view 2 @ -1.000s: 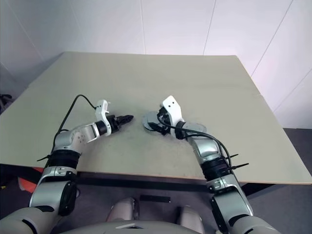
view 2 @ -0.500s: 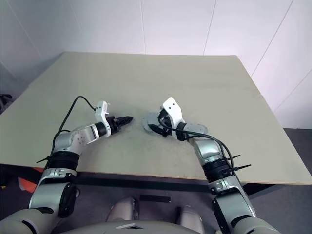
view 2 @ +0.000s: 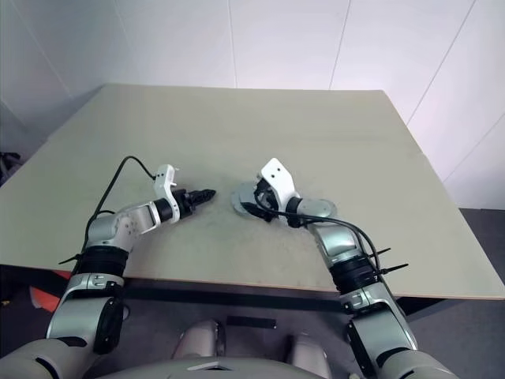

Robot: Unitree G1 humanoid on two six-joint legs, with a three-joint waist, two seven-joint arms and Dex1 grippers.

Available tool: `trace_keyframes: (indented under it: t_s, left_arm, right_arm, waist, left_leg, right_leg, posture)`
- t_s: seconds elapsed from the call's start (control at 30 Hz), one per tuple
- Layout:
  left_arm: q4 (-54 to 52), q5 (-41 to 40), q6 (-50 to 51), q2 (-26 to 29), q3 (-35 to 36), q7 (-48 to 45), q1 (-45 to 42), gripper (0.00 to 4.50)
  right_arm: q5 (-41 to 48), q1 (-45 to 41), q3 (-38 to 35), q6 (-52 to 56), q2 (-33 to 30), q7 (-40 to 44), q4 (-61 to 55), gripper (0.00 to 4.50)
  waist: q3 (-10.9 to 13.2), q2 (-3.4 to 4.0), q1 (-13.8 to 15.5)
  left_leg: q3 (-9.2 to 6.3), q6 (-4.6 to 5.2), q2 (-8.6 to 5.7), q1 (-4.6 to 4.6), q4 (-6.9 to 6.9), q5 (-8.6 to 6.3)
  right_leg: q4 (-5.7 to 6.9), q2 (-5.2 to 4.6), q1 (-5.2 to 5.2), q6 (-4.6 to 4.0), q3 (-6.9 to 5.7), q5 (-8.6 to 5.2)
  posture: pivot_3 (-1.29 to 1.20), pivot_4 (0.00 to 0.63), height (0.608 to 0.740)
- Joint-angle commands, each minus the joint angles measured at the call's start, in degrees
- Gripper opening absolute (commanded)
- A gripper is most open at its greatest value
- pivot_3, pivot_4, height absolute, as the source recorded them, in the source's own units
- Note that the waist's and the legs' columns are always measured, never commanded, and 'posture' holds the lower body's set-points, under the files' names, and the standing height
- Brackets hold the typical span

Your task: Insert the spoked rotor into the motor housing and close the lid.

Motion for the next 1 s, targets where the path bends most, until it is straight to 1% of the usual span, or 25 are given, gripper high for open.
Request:
trace_keyframes:
  t_s: [0.03,0.43,0.57,0.67,0.73,0.83,1.0]
  left_arm:
    - [-2.60,-0.48,-0.01,-0.18,0.19,0.22,-0.30,2.39]
    - [-3.80,-0.62,0.59,-0.52,0.28,0.51,0.57,2.39]
    - [-4.11,-0.58,0.68,-0.62,0.13,0.59,0.83,2.39]
    - [-4.24,-0.56,0.70,-0.59,0.08,0.56,1.03,2.39]
    - [-4.20,-0.56,0.68,-0.51,0.08,0.46,1.11,2.39]
    - [-4.14,-0.57,0.68,-0.41,0.07,0.32,1.16,2.39]
    - [-3.62,-0.41,0.37,-0.33,0.05,0.17,1.12,2.39]
  right_arm:
    - [-0.50,-0.39,0.10,1.15,-0.64,0.45,1.22,3.22]
    - [-1.57,-1.02,0.66,2.11,0.02,-0.86,4.55,3.22]
    - [-1.77,-1.07,1.08,1.72,-0.39,-0.09,5.71,3.22]
    - [-1.50,-1.14,0.86,1.50,-0.55,0.29,6.43,3.22]
    - [-1.94,-1.08,1.09,0.58,-0.99,0.67,7.24,3.22]
    - [-2.97,-1.07,1.58,-0.51,-1.40,0.55,8.37,3.22]
    - [-4.17,-1.56,2.27,-1.78,-1.70,-0.49,10.03,3.22]
  waist:
    - [0.00,0.00,0.00]
    - [-0.01,-0.01,-0.06]
    - [-0.01,-0.01,-0.06]
    - [-0.02,0.00,-0.06]
    - [-0.02,-0.01,-0.06]
    - [-0.03,-0.02,-0.06]
    - [-0.05,-0.02,-0.19]
  left_leg:
    - [0.00,0.00,0.00,0.00,0.00,0.00]
    - [0.00,0.00,0.01,0.11,0.00,0.00]
    - [0.00,0.13,0.01,0.45,-0.01,-0.08]
    - [-0.02,0.15,0.01,0.81,-0.15,-0.10]
    - [-0.02,0.15,0.00,0.81,-0.19,-0.10]
    - [-0.01,0.16,-0.02,0.80,-0.23,-0.11]
    - [-0.01,0.15,-0.01,0.85,-0.31,-0.10]
  right_leg:
    - [0.00,0.00,0.00,0.00,0.00,0.00]
    - [0.00,0.00,0.08,0.00,0.00,0.00]
    - [-0.01,0.00,0.47,0.03,0.01,-0.01]
    - [-0.23,0.00,0.86,0.38,0.01,-0.22]
    - [-0.34,0.00,0.90,0.35,0.01,-0.20]
    - [-0.43,0.00,0.94,0.07,0.01,-0.04]
    - [-0.43,0.02,0.92,0.07,0.01,-0.03]
  posture:
    - [0.00,0.000,0.740]
    - [0.00,0.000,0.740]
    - [0.00,0.000,0.740]
    - [0.00,0.000,0.740]
    - [0.00,0.000,0.740]
    - [0.00,0.000,0.740]
    - [0.00,0.000,0.740]
